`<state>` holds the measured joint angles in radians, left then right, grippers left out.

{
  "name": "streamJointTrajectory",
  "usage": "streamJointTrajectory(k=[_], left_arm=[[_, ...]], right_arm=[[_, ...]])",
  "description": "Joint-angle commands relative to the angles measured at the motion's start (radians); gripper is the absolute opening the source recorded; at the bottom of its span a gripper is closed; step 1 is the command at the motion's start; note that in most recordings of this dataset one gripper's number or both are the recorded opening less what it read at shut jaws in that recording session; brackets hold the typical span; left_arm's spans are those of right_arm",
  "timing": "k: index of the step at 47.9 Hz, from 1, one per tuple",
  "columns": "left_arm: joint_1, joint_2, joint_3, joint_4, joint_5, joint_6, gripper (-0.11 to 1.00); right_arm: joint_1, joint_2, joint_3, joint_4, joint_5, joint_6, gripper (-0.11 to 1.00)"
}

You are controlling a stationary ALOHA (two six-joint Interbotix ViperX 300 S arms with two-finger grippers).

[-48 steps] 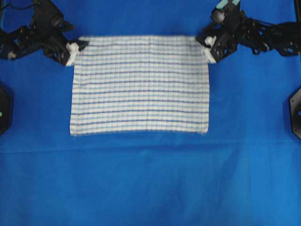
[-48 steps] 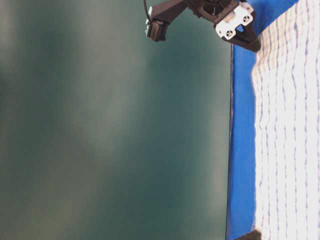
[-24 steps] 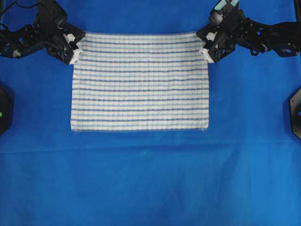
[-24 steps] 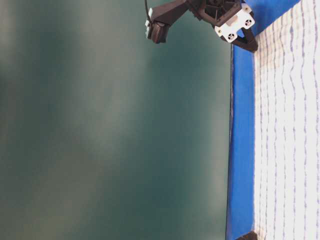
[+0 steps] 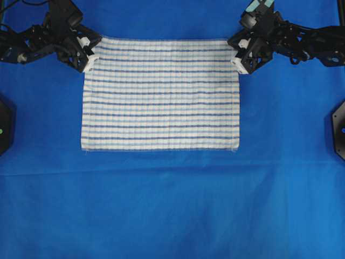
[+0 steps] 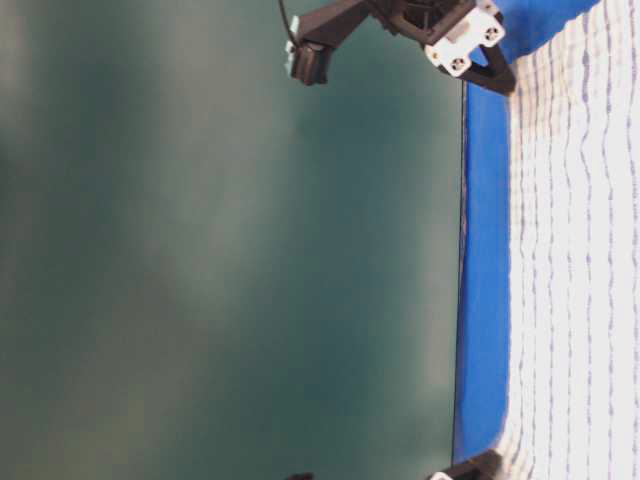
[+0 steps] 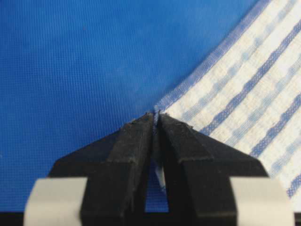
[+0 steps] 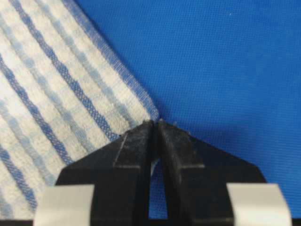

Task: Fold the blue towel.
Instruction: 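Lift the far corners and fold them toward the near edge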

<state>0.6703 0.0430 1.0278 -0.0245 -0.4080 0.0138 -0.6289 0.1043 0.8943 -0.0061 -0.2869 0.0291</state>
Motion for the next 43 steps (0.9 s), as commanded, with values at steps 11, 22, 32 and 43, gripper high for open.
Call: streamJointTrajectory(k=[11,22,32,43], left_arm=[[-0.046,-0.196,0.000,0.003,0.098,0.018,0.03],[-0.112,-0.305,0.051,0.003,0.138,0.018,0.03],[-0.190,-0.376,0.118,0.003,0.138,0.006,0.03],[-0.299,-0.448,0.181,0.002,0.138,-0.003,0.03]], right_arm=[[0.005,-0.133,-0.003,0.000,0.057,0.005,0.07],[0.058,-0.218,0.035,0.005,0.077,0.015,0.07],[0.147,-0.316,0.097,0.029,0.100,0.017,0.07],[0.272,-0.411,0.147,0.061,0.117,0.018,0.07]])
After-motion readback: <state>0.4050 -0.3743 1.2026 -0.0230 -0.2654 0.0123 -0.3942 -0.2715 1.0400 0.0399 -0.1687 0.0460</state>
